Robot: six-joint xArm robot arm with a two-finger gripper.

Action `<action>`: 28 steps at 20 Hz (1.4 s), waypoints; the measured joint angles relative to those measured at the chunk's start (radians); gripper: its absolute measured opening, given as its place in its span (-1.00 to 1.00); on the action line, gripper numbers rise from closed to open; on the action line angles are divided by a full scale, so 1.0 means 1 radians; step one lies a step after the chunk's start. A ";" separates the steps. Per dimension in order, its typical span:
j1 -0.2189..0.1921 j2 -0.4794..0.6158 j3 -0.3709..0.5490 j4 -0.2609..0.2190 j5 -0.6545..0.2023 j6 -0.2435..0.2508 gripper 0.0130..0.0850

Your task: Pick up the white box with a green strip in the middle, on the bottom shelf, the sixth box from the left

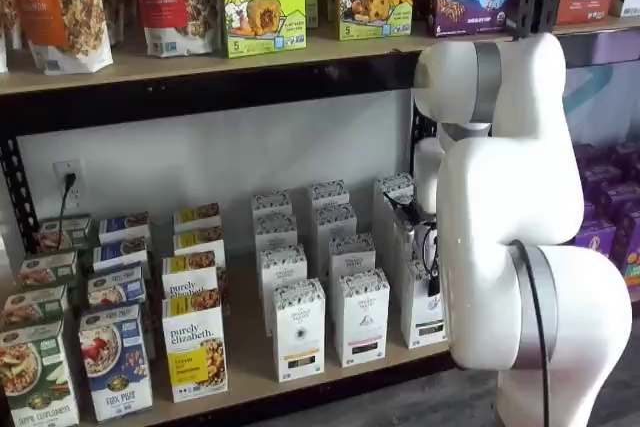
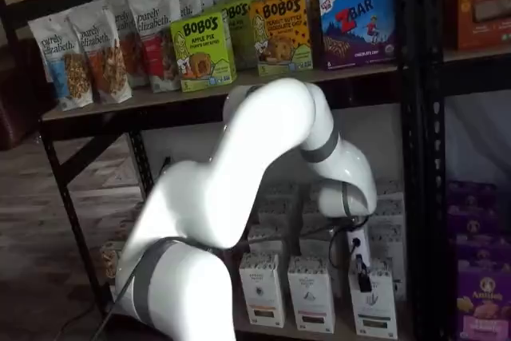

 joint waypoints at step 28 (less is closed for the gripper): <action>-0.004 -0.037 0.061 -0.040 -0.024 0.035 0.00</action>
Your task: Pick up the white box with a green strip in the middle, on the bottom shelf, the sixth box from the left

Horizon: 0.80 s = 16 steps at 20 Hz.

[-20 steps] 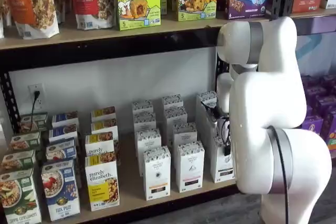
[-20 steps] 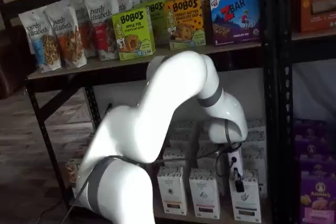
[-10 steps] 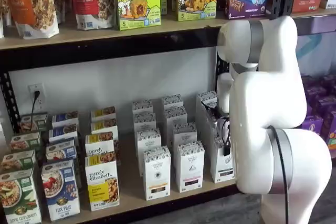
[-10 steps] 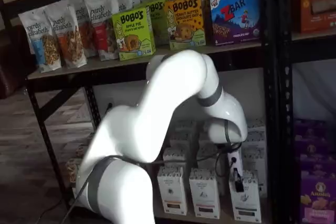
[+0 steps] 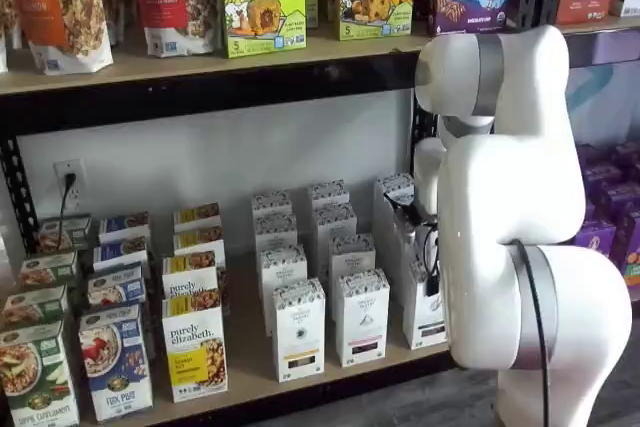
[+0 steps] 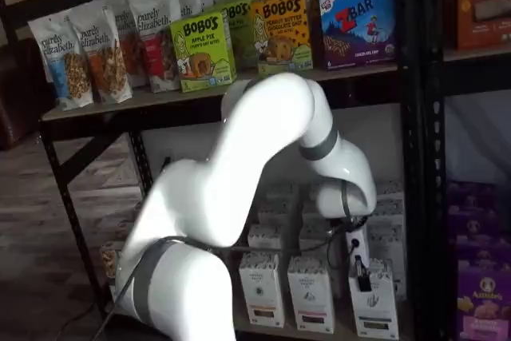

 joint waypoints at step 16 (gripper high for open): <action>-0.009 -0.266 0.379 -0.076 -0.098 0.072 0.00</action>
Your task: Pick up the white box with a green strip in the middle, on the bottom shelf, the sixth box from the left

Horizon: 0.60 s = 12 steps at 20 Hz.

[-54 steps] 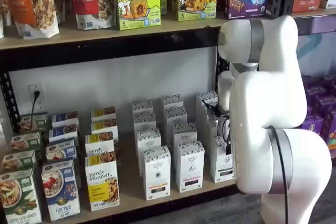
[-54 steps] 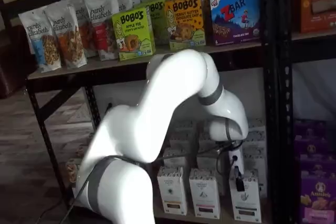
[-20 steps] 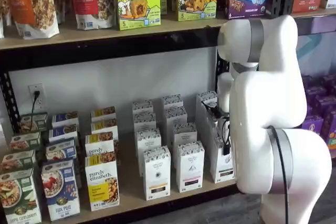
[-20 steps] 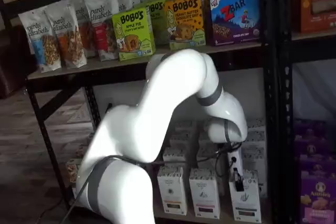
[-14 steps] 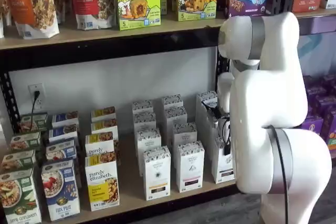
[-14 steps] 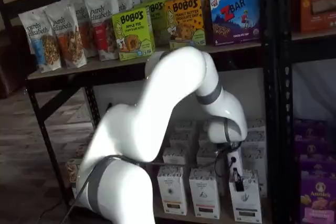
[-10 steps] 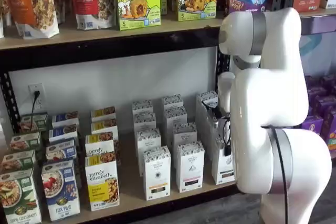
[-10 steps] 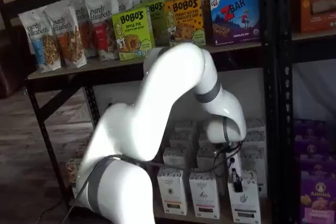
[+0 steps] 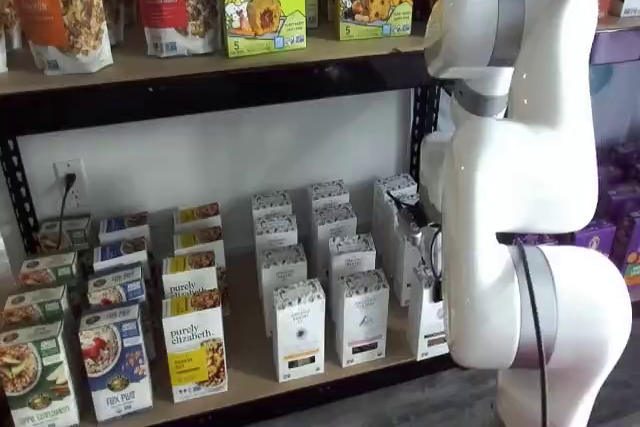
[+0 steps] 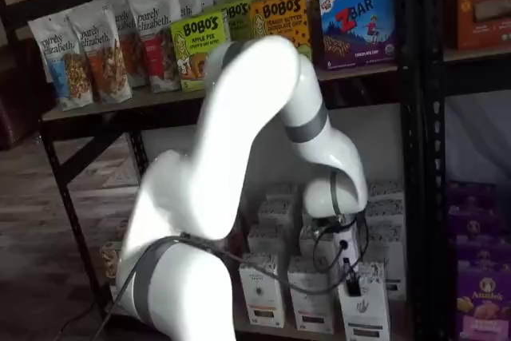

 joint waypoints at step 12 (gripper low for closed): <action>0.028 -0.242 0.242 0.115 0.043 -0.079 0.00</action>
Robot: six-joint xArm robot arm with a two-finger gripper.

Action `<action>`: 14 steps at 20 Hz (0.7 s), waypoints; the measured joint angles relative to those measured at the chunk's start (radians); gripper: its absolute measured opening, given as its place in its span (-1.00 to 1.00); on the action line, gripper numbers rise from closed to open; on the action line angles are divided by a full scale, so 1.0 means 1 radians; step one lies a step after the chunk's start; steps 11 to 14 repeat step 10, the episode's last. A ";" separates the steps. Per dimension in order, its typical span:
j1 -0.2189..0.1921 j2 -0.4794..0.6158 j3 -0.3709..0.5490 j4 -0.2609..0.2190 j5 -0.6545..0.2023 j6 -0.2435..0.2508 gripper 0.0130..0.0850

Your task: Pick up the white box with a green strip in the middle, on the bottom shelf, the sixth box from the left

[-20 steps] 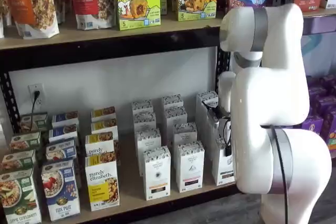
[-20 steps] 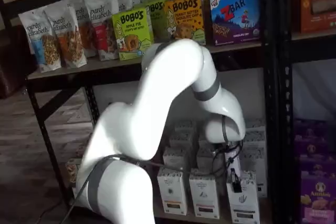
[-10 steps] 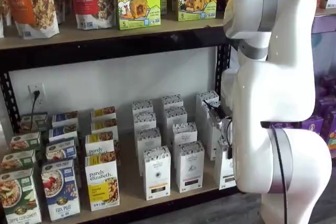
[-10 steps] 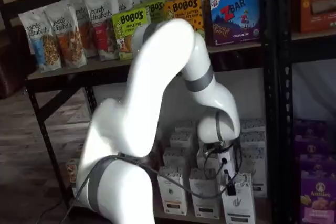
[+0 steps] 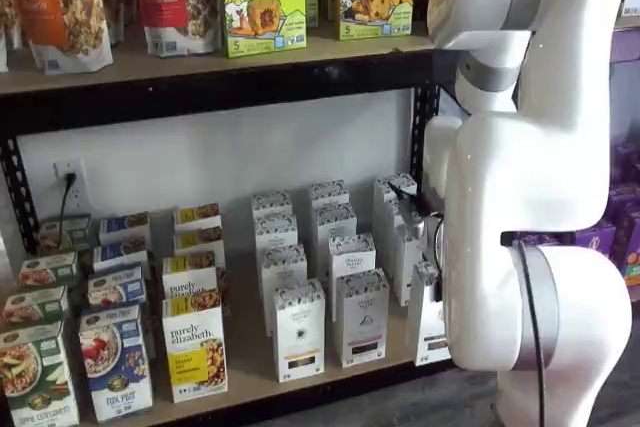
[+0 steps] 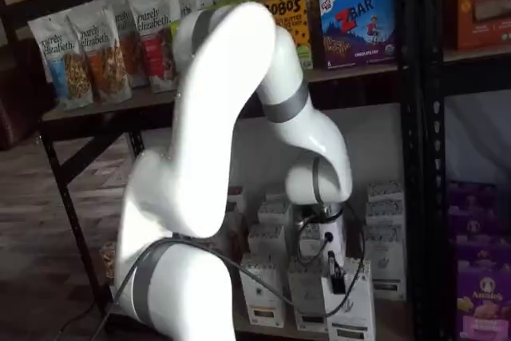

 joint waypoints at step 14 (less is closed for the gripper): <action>0.024 -0.144 0.097 0.042 0.072 -0.017 0.00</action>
